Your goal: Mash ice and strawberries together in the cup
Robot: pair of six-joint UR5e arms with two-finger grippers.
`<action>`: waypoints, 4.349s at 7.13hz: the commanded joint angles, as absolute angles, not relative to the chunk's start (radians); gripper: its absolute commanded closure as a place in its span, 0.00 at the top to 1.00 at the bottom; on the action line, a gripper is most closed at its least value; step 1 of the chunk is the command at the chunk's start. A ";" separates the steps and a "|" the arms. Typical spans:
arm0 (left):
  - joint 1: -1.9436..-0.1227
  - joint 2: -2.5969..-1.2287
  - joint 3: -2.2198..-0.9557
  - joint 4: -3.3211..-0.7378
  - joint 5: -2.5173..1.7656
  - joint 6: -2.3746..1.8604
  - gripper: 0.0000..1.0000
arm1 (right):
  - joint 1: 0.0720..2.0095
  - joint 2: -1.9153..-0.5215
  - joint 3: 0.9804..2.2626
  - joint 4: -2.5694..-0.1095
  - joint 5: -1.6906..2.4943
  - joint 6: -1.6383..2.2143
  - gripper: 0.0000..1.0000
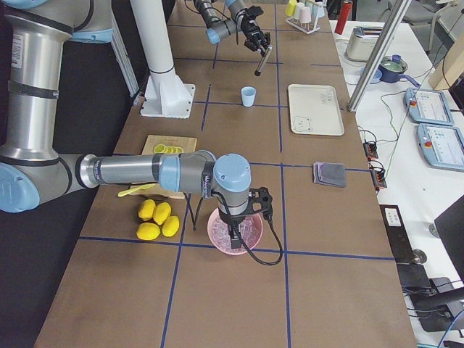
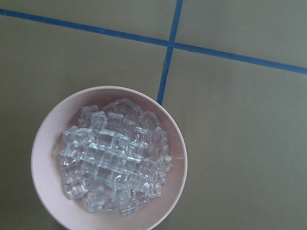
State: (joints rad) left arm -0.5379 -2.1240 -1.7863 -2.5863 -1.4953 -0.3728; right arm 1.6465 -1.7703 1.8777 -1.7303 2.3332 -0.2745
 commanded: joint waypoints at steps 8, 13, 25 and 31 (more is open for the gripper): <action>-0.996 -2.030 -2.054 -1.289 -1.877 -0.431 0.00 | 1.647 -1.781 1.888 -1.729 2.333 -0.275 0.99; -1.297 -1.738 -1.953 -1.307 -2.103 -0.310 0.00 | 1.647 -1.782 1.890 -1.729 2.332 -0.276 0.99; -1.128 -1.583 -1.499 -1.982 -2.212 -0.476 0.01 | 1.647 -1.784 1.899 -1.729 2.330 -0.275 0.99; -1.121 -1.580 -1.439 -2.057 -2.203 -0.477 1.00 | 1.647 -1.784 1.907 -1.730 2.330 -0.273 0.99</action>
State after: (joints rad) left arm -1.1201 -1.5809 -1.4364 -2.0593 -2.2053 -0.4771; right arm 1.6475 -1.7845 1.9053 -1.7297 2.3301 -0.2742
